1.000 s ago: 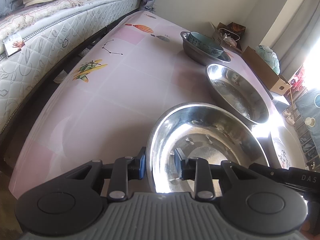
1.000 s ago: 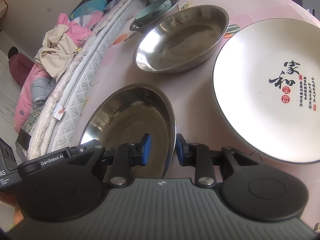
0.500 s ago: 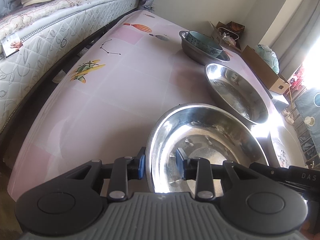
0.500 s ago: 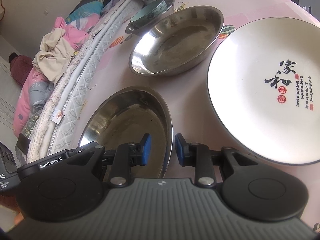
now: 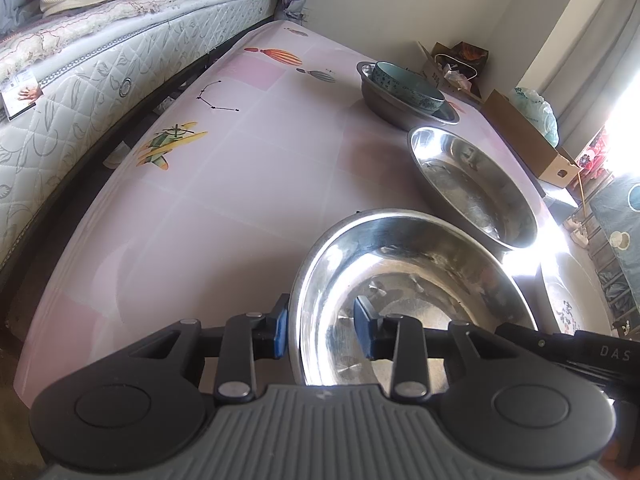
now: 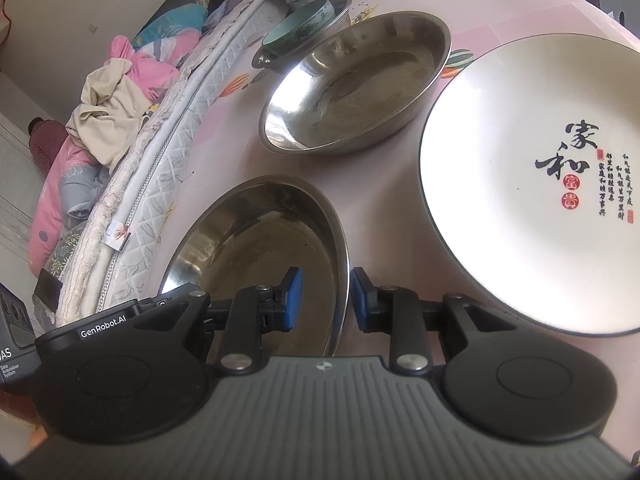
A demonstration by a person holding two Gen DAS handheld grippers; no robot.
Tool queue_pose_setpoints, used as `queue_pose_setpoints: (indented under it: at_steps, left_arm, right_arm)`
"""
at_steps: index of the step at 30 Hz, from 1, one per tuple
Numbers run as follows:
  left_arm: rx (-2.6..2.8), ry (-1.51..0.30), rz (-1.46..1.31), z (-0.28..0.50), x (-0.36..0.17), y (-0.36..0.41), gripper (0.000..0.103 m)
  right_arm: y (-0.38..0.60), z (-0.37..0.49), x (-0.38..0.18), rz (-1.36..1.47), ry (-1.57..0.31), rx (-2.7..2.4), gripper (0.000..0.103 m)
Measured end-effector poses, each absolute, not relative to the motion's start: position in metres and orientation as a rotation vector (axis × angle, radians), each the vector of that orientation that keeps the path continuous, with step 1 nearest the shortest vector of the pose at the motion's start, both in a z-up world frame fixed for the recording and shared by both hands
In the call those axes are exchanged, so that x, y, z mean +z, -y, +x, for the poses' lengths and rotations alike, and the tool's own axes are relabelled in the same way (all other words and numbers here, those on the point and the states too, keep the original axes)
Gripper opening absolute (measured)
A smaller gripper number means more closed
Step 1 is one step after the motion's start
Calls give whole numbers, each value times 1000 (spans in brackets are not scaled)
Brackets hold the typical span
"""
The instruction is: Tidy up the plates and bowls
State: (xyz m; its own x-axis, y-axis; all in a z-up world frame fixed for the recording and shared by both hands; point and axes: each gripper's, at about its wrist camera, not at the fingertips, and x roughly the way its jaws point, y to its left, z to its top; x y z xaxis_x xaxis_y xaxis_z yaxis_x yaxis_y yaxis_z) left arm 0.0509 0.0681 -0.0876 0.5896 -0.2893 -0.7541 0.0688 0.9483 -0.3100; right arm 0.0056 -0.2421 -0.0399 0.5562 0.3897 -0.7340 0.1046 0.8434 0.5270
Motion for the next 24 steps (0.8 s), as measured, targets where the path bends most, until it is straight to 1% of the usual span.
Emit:
queue_pose_setpoints:
  at_steps: [13, 24]
  left_arm:
    - [-212, -918, -245, 51, -86, -64, 35]
    - [-217, -920, -243, 48, -86, -63, 35]
  right_arm:
    - [225, 5, -35, 398, -948, 166, 26]
    - [222, 3, -33, 362, -945, 154, 26]
